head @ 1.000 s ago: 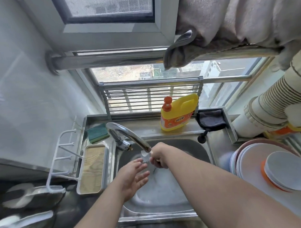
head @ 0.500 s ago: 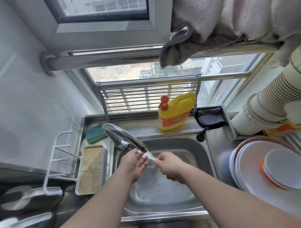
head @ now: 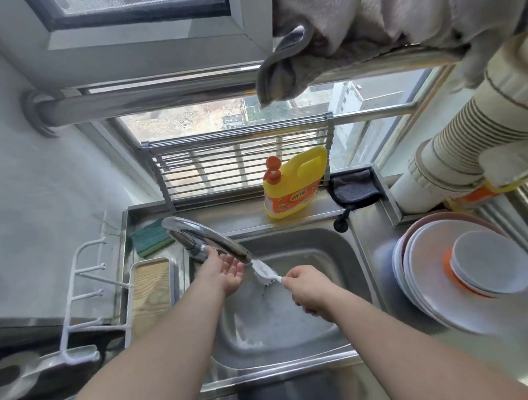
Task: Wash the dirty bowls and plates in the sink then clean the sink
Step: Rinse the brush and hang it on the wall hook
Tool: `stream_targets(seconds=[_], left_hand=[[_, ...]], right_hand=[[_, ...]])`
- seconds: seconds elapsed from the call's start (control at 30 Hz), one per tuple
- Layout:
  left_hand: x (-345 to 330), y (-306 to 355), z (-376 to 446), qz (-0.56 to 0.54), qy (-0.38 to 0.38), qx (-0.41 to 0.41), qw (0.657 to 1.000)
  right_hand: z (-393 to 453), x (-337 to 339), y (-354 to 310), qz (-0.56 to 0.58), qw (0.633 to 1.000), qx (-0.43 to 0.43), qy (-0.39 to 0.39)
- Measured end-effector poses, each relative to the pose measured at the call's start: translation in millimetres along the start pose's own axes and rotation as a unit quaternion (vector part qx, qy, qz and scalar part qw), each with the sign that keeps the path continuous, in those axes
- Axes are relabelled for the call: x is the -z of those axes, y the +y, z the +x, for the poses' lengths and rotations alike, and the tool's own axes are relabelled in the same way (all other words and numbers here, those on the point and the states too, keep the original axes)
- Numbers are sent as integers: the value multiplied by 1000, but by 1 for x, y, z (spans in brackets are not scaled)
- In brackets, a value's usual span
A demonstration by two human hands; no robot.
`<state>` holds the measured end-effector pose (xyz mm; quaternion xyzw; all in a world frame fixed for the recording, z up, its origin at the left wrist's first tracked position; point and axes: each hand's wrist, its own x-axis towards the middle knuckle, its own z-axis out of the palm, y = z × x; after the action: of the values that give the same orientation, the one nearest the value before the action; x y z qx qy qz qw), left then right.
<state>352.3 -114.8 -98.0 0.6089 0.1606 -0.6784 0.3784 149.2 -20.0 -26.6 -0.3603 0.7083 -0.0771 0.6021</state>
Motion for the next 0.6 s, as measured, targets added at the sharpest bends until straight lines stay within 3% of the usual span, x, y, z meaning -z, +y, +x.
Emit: stream_targets(seconds=[0.1, 0.37, 0.6], left_hand=[[1, -3, 6, 0, -16, 5, 1000], [-10, -10, -23, -11, 46, -46, 998], [-7, -9, -32, -30, 16, -73, 997]], right_hand=[[-1, -7, 6, 6, 1000, -13, 13], [-12, -16, 17, 8, 999, -19, 39], [-19, -14, 29, 9, 998, -38, 53]])
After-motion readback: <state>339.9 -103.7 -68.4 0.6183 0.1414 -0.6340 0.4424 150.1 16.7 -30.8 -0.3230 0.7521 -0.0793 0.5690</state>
